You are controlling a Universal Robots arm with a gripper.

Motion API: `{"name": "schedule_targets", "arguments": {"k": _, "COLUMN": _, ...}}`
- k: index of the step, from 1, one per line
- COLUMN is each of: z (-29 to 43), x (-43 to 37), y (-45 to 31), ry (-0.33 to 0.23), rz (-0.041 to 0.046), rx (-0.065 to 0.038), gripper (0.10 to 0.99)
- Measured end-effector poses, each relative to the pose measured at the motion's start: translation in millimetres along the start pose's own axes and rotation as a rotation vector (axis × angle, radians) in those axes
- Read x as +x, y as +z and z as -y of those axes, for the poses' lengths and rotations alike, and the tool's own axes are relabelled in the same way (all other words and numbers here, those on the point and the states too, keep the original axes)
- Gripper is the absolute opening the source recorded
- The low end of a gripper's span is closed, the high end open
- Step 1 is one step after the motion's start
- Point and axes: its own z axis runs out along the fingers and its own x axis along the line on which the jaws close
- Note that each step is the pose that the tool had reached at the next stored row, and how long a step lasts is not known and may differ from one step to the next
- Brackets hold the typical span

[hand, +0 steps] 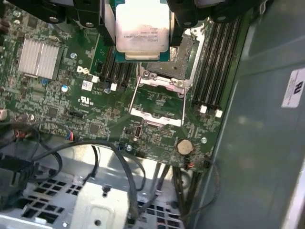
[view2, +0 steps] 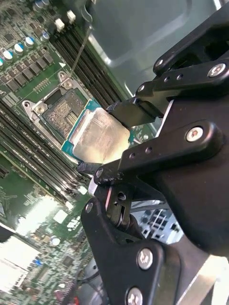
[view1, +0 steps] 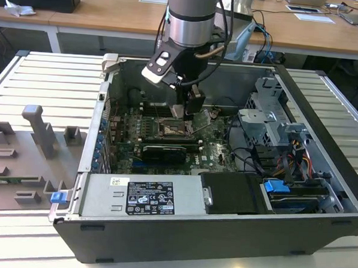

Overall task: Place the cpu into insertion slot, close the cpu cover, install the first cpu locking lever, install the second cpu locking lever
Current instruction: 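Place the cpu into insertion slot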

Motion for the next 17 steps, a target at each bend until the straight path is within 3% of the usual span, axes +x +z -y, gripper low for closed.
{"name": "schedule_targets", "arguments": {"k": 3, "z": 0.5, "x": -0.1, "y": 6.2, "ry": 0.046, "rz": 0.0031, "rx": 0.001, "gripper": 0.541}}
{"name": "schedule_targets", "arguments": {"k": 17, "z": 1.1, "x": -0.3, "y": 13.6, "ry": 0.048, "rz": 0.0027, "rx": 0.003, "gripper": 0.541}}
